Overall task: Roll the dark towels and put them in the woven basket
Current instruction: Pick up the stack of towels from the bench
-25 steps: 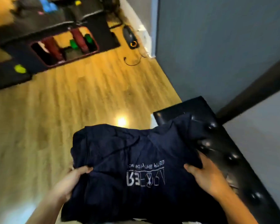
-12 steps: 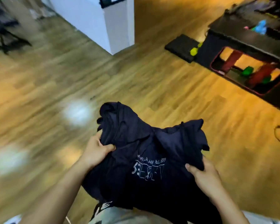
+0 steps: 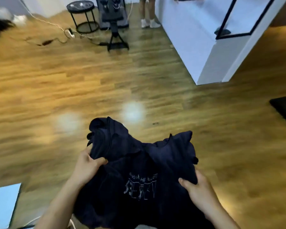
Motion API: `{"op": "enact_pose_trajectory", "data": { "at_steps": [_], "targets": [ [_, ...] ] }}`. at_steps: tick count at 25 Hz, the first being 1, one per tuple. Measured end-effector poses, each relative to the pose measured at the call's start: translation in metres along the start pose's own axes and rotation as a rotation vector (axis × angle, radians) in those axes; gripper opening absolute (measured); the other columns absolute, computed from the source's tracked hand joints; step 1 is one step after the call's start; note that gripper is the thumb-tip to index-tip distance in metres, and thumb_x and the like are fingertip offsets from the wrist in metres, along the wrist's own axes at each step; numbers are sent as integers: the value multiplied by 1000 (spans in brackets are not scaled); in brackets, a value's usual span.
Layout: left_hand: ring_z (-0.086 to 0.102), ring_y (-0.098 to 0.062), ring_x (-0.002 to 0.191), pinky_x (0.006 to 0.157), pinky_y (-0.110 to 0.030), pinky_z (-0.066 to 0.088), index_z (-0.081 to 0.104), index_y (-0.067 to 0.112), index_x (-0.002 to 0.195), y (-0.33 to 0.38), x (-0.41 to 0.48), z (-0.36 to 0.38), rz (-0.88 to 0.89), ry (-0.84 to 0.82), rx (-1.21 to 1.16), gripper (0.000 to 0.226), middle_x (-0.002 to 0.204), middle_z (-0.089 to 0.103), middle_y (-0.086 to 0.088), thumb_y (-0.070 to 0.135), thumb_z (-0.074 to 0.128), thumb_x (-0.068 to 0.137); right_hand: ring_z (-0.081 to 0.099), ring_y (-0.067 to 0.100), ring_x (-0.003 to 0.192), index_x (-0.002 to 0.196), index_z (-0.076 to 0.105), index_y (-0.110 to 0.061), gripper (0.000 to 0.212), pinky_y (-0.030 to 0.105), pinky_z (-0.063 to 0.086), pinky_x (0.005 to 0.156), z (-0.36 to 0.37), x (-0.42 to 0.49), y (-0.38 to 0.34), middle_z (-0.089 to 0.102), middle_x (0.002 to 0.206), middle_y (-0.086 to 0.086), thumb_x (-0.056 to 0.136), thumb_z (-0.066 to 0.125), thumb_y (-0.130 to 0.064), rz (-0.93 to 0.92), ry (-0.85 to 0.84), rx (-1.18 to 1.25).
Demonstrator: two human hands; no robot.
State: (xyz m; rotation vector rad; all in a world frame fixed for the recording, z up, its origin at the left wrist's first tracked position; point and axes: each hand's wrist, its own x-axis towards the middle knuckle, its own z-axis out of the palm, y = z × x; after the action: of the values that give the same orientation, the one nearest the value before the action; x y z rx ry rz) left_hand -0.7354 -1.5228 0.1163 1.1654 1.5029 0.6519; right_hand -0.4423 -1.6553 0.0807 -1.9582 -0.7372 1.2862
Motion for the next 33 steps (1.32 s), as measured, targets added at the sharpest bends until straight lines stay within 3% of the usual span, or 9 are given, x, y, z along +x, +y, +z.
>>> {"op": "enact_pose_trajectory", "data": {
  "at_steps": [4,7,10,12,15,19,24,29,33],
  "targets": [
    [71,-15,69,51,-18,51,63,12,101,84,99,22,22,75,-55,41,80,76,1,-22,56,79,63,2,96,105,54,-51,39,27,50,83,-11,132,-107,68,101,-25,88,68,-19,-64,-109,-68],
    [72,-15,77,55,-18,52,63,14,105,137,169,29,20,129,-102,45,87,76,2,-22,57,79,63,2,95,106,53,-54,42,32,51,85,-21,214,-184,68,100,-25,88,69,-19,-106,-145,-100],
    [72,-18,80,62,-30,58,63,15,108,179,257,41,21,174,-128,49,89,76,-1,-22,57,78,61,-1,93,105,53,-53,44,29,50,81,-27,308,-253,65,99,-27,88,68,-14,-134,-166,-113],
    [72,-20,81,67,-37,60,63,20,109,204,328,53,37,159,-131,51,92,75,-1,-20,58,77,63,1,91,97,53,-56,47,27,49,76,-26,372,-292,67,97,-25,87,69,-14,-127,-145,-143],
    [72,-15,83,65,-32,60,64,31,106,249,451,64,62,126,-126,53,94,75,5,-13,63,76,67,8,94,94,58,-53,45,30,50,79,-26,465,-347,72,88,-23,83,72,-12,-118,-29,-165],
    [71,-11,81,60,-24,57,60,41,101,345,586,77,105,0,-54,56,91,73,14,-9,66,76,65,2,89,97,61,-48,40,29,50,78,-50,554,-440,69,84,-33,86,69,-11,-99,64,-72],
    [71,-8,79,58,-20,55,62,30,107,446,741,122,154,-133,43,52,90,74,12,-12,66,76,64,-6,87,105,62,-41,43,14,46,69,-79,684,-511,71,86,-30,85,68,-3,-94,148,53],
    [72,-16,80,62,-29,59,63,29,104,514,870,190,132,-99,65,52,90,75,7,-14,66,74,64,0,92,96,59,-49,44,15,45,69,-118,840,-581,67,84,-37,85,69,-8,-119,108,58],
    [72,-14,82,61,-24,56,64,24,107,583,954,222,127,-43,45,50,92,75,4,-14,67,75,54,-12,86,126,58,-35,45,6,39,67,-158,931,-654,63,92,-31,87,70,-16,-155,78,11]
  ]
}}
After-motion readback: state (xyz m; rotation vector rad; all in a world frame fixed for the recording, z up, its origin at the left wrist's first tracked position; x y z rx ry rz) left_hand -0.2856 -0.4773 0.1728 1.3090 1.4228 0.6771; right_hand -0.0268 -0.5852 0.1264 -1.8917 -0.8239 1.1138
